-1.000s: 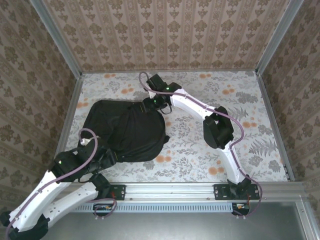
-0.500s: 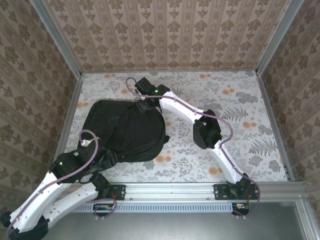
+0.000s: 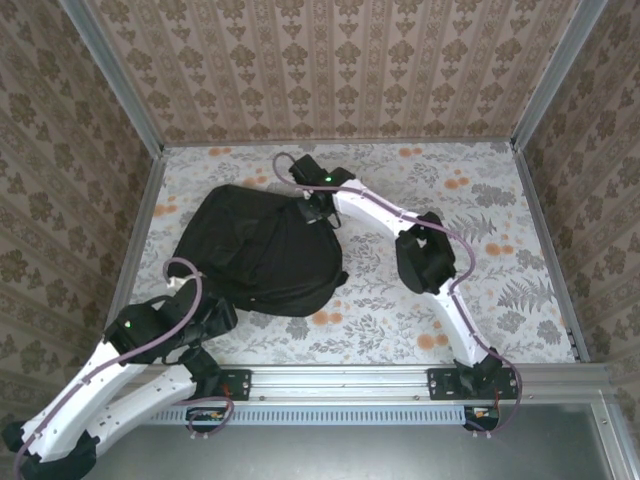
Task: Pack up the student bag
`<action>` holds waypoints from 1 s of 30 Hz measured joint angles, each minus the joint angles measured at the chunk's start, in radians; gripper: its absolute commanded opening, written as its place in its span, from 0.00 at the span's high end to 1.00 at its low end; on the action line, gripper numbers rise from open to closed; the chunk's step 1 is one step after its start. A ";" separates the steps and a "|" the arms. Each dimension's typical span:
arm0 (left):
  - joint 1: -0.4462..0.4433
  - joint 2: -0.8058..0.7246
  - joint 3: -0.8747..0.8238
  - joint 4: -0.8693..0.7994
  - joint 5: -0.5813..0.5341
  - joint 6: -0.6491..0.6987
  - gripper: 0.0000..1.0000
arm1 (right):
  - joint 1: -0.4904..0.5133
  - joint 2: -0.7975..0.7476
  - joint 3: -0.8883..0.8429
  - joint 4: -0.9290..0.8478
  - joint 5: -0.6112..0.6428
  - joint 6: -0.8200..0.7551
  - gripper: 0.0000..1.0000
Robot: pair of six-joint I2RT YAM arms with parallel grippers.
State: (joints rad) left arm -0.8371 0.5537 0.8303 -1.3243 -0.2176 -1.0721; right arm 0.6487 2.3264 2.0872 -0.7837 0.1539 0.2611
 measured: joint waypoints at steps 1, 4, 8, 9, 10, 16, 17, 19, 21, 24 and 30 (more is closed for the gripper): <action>0.000 0.009 0.000 0.006 -0.004 0.003 0.42 | -0.014 -0.041 -0.066 0.016 0.002 0.016 0.97; 0.011 0.035 0.002 0.040 -0.012 0.016 0.39 | -0.063 -0.180 -0.275 0.062 0.011 0.063 0.92; 0.082 0.060 0.001 0.115 0.012 0.050 0.36 | -0.122 -0.330 -0.472 0.089 0.011 0.107 0.54; 0.106 0.066 0.001 0.136 0.026 0.058 0.36 | -0.132 -0.354 -0.496 0.092 0.011 0.111 0.51; 0.135 0.075 0.001 0.159 0.046 0.068 0.36 | -0.136 -0.377 -0.512 0.093 0.011 0.113 0.49; 0.328 0.151 -0.004 0.296 0.214 0.127 0.38 | -0.074 -0.515 -0.532 0.090 0.008 0.108 0.50; 0.357 0.161 -0.010 0.325 0.248 0.134 0.39 | -0.051 -0.549 -0.533 0.089 0.008 0.105 0.53; 0.402 0.177 -0.029 0.379 0.304 0.145 0.40 | -0.003 -0.613 -0.539 0.088 -0.004 0.105 0.57; 0.434 0.195 -0.052 0.422 0.349 0.151 0.42 | 0.050 -0.679 -0.558 0.088 -0.032 0.106 0.59; 0.463 0.237 -0.064 0.467 0.395 0.161 0.43 | 0.127 -0.739 -0.586 0.089 -0.084 0.114 0.62; 0.512 0.329 -0.064 0.546 0.433 0.183 0.43 | 0.256 -0.745 -0.662 0.099 -0.195 0.175 0.64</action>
State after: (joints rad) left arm -0.3252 0.8825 0.7658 -0.7780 0.2157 -0.8886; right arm 0.9043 1.5818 1.4250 -0.6846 -0.0414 0.4362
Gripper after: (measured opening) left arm 0.573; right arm 0.360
